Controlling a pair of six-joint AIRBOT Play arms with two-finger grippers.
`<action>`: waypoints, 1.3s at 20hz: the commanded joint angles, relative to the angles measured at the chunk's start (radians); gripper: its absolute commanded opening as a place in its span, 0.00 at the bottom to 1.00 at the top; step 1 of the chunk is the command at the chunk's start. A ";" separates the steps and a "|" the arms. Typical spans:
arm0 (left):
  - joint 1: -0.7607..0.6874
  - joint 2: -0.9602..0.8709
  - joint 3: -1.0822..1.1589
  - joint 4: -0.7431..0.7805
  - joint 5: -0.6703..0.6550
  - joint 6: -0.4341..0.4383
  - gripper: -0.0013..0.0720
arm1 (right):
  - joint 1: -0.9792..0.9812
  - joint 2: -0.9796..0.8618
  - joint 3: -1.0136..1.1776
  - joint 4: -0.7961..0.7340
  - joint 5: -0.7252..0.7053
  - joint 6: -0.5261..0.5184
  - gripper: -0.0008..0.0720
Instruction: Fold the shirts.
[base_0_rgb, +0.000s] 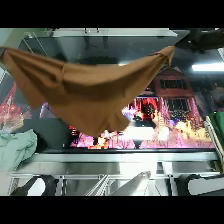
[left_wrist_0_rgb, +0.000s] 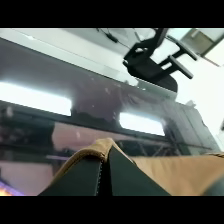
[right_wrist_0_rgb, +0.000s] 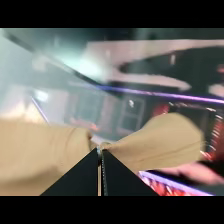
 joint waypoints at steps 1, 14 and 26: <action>-0.114 -0.306 0.394 -0.003 -0.034 -0.022 0.04 | -0.030 -0.088 0.017 0.301 -0.103 -0.094 0.03; -0.130 -0.402 0.397 0.167 -0.489 -0.171 0.04 | -0.098 -0.061 -0.021 0.238 0.404 -0.097 0.03; -0.123 0.064 -0.490 0.346 -0.286 -0.112 0.98 | -0.224 0.166 -0.955 0.311 0.343 -0.490 0.35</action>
